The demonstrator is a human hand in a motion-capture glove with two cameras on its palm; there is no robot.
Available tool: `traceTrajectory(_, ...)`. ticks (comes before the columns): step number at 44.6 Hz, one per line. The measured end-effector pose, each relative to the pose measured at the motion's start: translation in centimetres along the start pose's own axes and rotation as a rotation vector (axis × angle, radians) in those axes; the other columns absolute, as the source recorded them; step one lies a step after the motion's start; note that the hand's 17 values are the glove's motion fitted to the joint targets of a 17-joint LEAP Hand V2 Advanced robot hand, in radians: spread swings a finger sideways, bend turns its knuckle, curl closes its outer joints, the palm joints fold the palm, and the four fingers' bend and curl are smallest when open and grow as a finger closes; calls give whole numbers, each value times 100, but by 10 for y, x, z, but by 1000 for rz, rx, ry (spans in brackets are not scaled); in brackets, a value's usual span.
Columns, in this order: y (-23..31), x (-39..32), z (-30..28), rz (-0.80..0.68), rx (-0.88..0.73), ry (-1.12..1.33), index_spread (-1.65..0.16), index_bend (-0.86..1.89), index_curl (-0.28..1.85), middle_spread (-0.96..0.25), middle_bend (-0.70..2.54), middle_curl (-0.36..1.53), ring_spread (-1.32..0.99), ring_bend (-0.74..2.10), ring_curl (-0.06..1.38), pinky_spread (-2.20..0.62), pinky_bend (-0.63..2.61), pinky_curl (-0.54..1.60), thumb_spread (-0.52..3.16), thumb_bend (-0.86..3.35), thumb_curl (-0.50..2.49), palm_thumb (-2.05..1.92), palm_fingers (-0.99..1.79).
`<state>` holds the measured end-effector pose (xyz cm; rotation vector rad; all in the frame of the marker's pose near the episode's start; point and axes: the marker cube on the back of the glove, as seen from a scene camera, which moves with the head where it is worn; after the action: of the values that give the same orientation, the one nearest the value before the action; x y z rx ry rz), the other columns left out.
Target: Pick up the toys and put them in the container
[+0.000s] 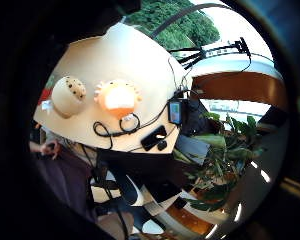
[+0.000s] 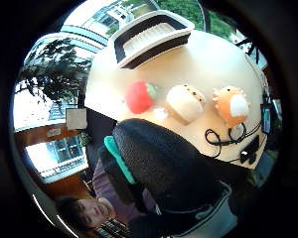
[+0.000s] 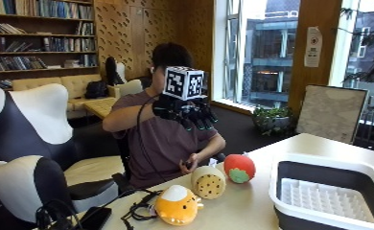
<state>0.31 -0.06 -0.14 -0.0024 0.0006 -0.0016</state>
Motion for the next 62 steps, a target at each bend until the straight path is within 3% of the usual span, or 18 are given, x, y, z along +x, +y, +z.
traceTrajectory(11, -2, 23, -7, 51, -28, -25, -19, 8, 4, -2, 27, 15, -2, 34, 10, 1, 62, 21, 87, -11, 2, -17, -2)
traceTrajectory(29, -13, 61, 16, 141, -91, -17, -21, 9, 10, -4, 27, 25, -2, 44, 17, 2, 71, 28, 109, -9, 6, -13, -10)
traceTrajectory(35, -32, 80, 56, 175, -143, -31, -22, 10, 11, -4, 25, 27, -2, 44, 18, 2, 73, 29, 110, -9, 7, -13, -10)
traceTrajectory(47, -53, 97, 177, 241, -436, -45, -25, 6, 12, -3, 12, 26, 1, 40, 19, 4, 91, 35, 121, 1, 14, 3, -21)
traceTrajectory(52, -62, 93, 208, 242, -376, -9, -25, 5, 12, -1, 9, 24, 2, 41, 20, 4, 101, 38, 123, 2, 19, 9, -23)
traceTrajectory(57, -73, 93, 216, 234, -195, -53, -26, 10, 12, 1, 12, 22, 1, 65, 26, -2, 112, 40, 126, 10, 25, 26, 5)
traceTrajectory(60, -78, 95, 215, 231, -118, -113, -27, 14, 11, -5, 27, 25, -12, 89, 30, -15, 109, 37, 129, 16, 30, 37, 54)
traceTrajectory(62, -81, 96, 213, 228, -89, -154, -28, 14, 10, -9, 32, 27, -18, 97, 31, -21, 106, 34, 129, 18, 32, 42, 71)
